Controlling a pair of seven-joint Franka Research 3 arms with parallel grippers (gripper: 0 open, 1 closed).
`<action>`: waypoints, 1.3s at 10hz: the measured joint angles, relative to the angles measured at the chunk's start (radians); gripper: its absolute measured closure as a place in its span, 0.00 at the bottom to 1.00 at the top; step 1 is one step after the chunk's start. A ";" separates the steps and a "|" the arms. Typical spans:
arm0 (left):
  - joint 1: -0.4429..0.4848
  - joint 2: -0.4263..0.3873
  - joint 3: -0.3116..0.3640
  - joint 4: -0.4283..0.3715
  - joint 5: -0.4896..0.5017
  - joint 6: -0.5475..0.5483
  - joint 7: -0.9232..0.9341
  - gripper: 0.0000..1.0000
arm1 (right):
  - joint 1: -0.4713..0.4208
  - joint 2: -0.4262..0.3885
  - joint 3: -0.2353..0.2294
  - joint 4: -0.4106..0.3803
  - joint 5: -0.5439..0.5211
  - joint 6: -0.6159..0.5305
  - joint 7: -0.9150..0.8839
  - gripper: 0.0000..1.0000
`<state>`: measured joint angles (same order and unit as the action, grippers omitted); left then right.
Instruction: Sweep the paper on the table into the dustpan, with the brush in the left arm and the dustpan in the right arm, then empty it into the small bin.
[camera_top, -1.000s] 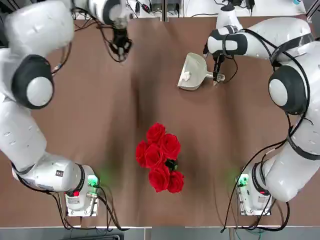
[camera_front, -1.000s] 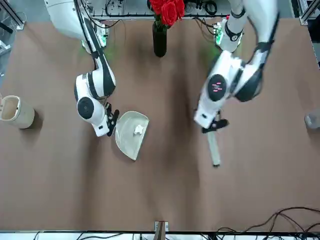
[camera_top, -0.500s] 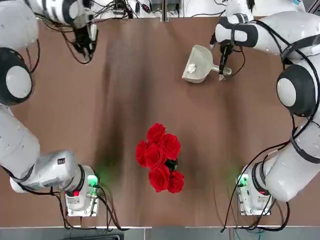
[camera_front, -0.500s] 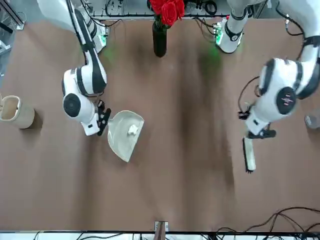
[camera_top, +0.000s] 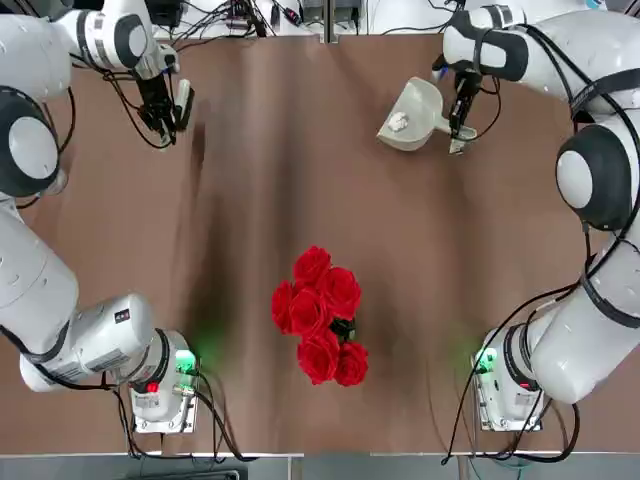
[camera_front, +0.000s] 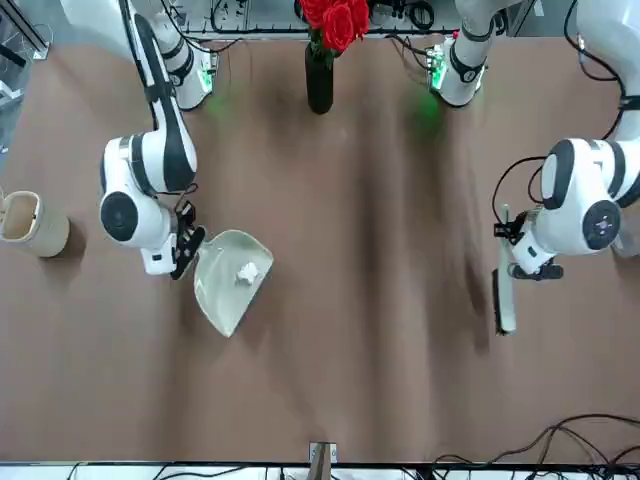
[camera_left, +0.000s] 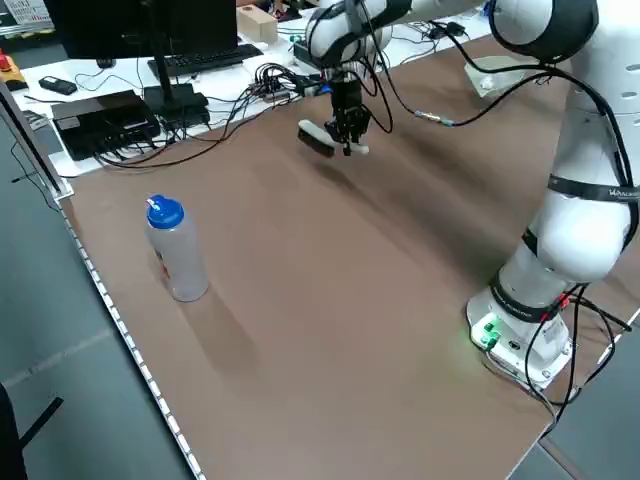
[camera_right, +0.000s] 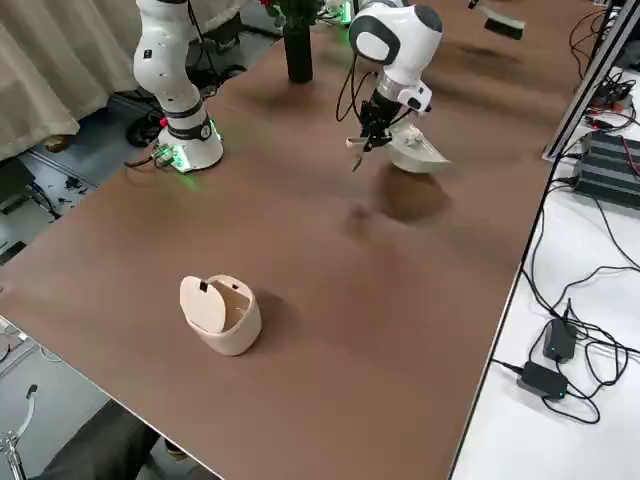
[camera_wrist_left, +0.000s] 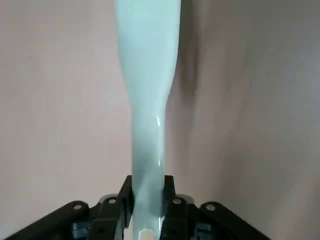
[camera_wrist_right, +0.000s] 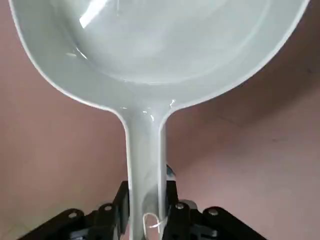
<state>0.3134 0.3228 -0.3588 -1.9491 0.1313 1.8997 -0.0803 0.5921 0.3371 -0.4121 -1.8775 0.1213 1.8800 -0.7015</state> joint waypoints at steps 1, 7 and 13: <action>-0.001 -0.001 -0.004 -0.030 0.000 0.031 0.000 0.73 | 0.000 0.000 -0.017 0.003 -0.001 0.000 0.039 0.67; -0.001 -0.026 -0.029 -0.143 0.000 0.140 0.000 0.73 | -0.001 -0.033 -0.088 0.017 -0.002 -0.019 0.313 0.67; 0.000 -0.050 -0.034 -0.167 0.000 0.141 0.000 0.73 | -0.016 -0.068 -0.170 0.015 -0.002 -0.091 0.348 0.67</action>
<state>0.3131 0.2731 -0.3928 -2.1158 0.1314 2.0406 -0.0803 0.5763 0.2695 -0.5824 -1.8622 0.1191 1.7892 -0.3531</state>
